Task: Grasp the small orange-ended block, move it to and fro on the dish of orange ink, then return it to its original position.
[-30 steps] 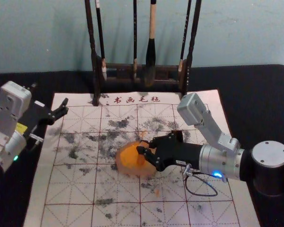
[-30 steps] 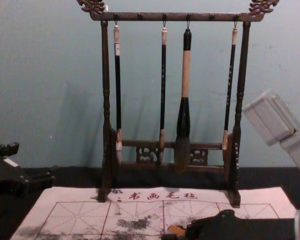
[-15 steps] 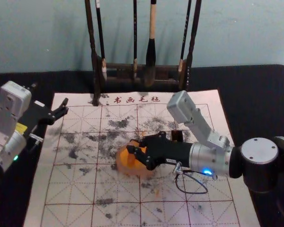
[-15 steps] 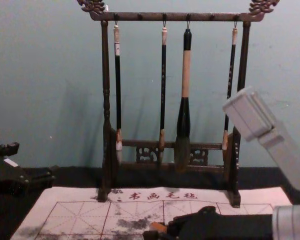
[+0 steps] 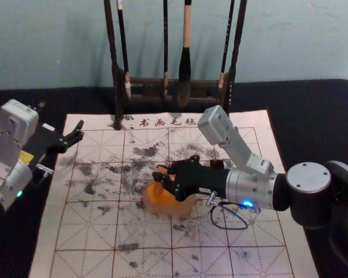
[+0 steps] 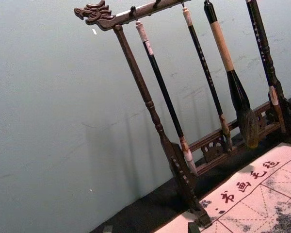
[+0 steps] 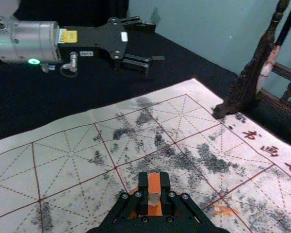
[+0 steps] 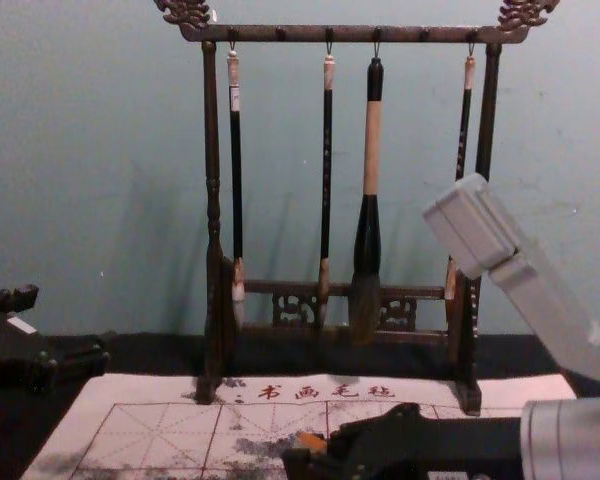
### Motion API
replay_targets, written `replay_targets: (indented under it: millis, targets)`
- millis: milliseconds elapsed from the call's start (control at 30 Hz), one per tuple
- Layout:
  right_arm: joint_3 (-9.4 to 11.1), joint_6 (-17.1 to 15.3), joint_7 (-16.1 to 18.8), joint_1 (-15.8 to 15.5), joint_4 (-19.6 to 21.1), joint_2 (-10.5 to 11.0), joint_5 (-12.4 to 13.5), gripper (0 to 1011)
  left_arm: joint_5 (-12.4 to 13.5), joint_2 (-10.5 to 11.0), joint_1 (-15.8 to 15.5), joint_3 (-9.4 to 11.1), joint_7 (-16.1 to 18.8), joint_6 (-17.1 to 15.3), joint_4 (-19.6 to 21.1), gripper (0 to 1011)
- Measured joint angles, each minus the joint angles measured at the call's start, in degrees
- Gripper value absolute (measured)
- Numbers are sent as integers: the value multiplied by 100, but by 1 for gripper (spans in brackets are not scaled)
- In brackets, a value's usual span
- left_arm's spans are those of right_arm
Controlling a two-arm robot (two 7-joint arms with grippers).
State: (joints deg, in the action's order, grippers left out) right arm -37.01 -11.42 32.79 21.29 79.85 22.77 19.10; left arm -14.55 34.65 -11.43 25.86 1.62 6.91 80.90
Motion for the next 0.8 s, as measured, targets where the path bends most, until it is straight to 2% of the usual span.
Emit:
replay_targets:
  millis: [333,800]
  targets:
    - [104,9,-100,24,-74,-29,-12,129,0,0,0,0,0,0,0,1001]
    - [289,20,-206,-52,-24,66,-3,129,0,0,0,0,0,0,0,1001]
